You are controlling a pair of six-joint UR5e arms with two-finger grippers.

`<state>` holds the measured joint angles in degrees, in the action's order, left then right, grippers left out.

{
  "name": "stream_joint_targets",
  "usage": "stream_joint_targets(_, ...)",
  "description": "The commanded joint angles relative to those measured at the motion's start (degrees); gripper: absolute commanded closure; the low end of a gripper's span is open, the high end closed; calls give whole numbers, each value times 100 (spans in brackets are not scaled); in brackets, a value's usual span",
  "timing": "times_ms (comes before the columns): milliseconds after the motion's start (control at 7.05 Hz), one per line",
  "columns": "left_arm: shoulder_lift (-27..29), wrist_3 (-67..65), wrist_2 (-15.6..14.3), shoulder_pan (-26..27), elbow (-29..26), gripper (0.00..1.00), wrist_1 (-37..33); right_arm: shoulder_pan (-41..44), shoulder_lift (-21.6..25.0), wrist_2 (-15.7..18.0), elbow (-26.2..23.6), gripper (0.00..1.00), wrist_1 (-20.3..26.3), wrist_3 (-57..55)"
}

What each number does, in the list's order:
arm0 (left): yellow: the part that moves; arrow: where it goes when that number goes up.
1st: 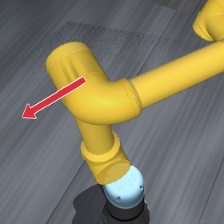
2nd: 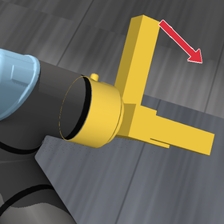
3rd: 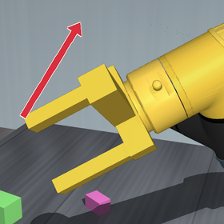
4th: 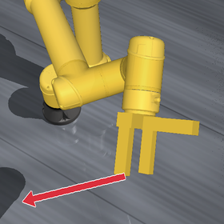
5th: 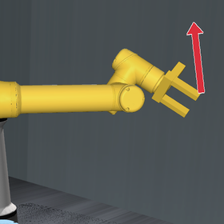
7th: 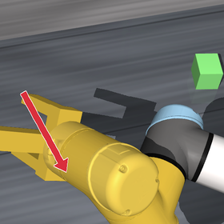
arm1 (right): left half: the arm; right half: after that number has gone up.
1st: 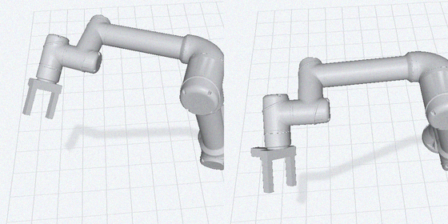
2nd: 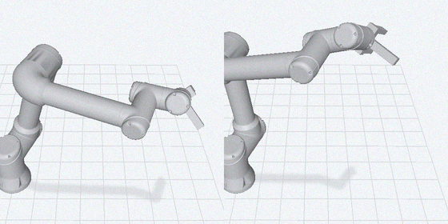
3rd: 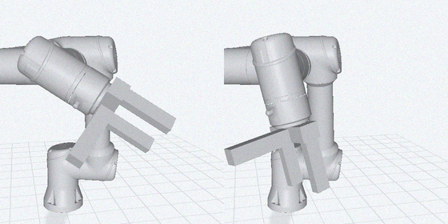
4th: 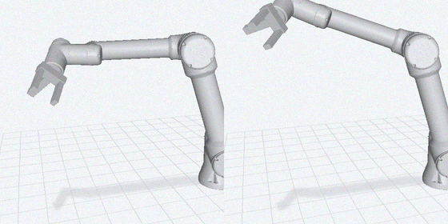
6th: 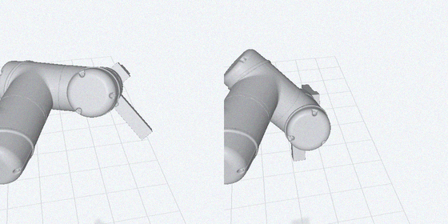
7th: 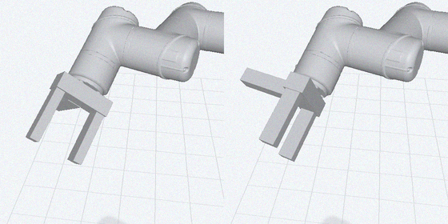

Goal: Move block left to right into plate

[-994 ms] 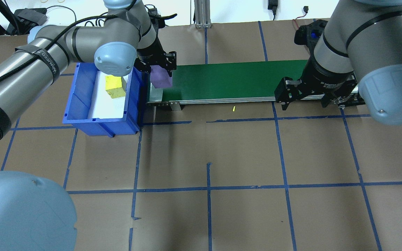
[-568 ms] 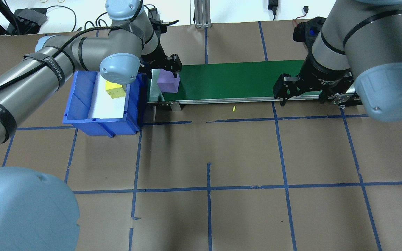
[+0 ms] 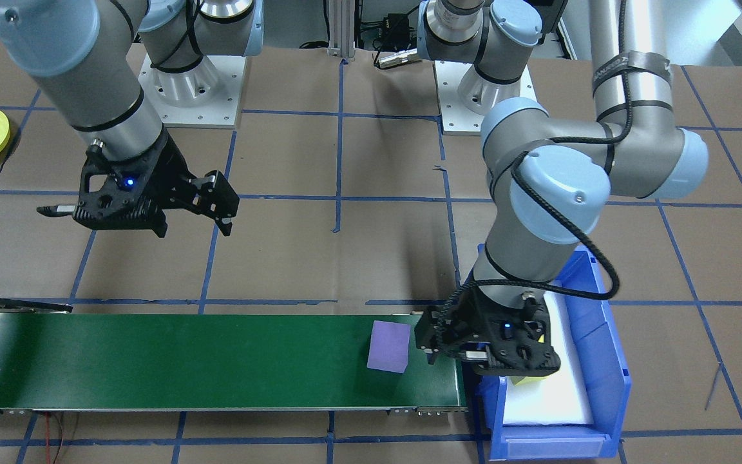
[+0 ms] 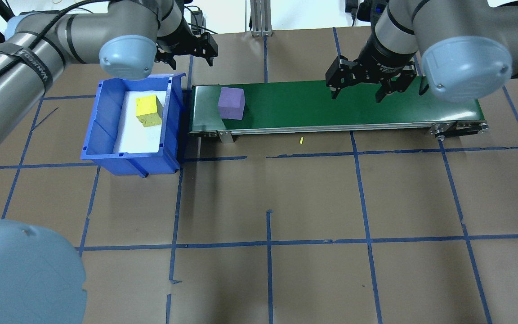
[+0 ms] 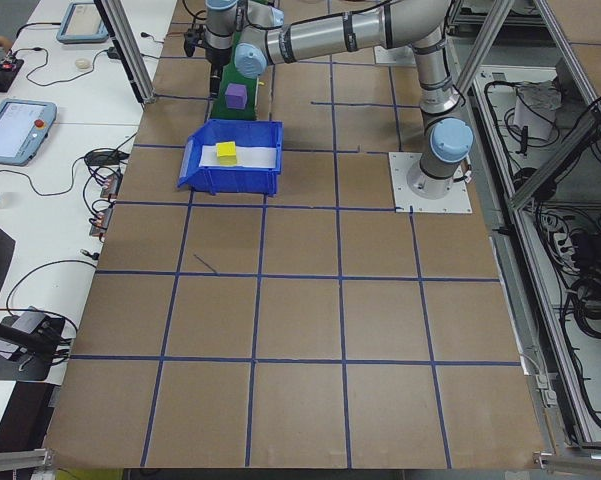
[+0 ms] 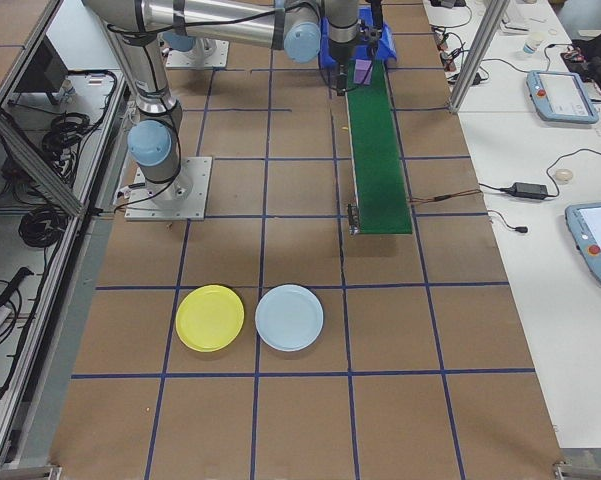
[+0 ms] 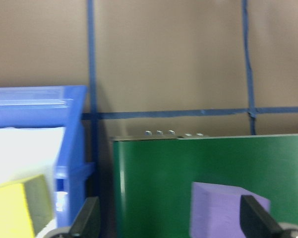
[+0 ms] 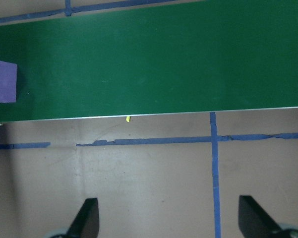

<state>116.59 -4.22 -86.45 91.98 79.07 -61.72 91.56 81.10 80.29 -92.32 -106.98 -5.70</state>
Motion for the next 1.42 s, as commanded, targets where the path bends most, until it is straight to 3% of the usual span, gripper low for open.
stream_joint_targets(0,91,36,-12,-680,54,0,-314,20,-785,-469,511,0,-505,-681)
stream_joint_targets(284,362,-61,22,-1066,222,0,-305,29,-1481,-655,654,0,-1085,-1003)
stream_joint_targets(568,662,-96,14,-1103,178,0,-174,38,-1605,-751,663,0,-1106,-1187)
stream_joint_targets(710,663,-114,22,-1112,274,0,-174,38,-1728,-1030,663,0,-1236,-1423)
stream_joint_targets(1135,716,-61,14,-1112,608,0,-165,73,-1738,-1042,593,0,-1246,-1776)
stream_joint_targets(1277,707,52,-12,-1121,609,23,-173,99,-1738,-1042,549,0,-1238,-1768)
